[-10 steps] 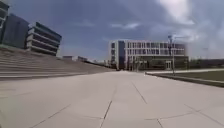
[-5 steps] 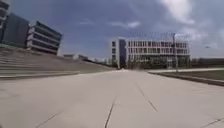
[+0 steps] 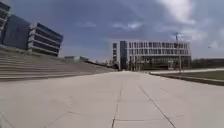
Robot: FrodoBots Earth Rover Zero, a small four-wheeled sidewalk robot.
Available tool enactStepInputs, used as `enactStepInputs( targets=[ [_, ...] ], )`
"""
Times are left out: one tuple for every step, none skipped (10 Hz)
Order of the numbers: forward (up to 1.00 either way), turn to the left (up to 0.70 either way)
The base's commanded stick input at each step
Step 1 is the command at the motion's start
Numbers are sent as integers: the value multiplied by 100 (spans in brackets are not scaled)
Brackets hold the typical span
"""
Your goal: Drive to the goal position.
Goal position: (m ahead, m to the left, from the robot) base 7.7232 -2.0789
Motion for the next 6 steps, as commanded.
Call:
enactStepInputs(
  targets=[
    [70,0],
    [70,0],
    [70,0],
    [70,0],
    [70,0],
    [70,0]
  ],
)
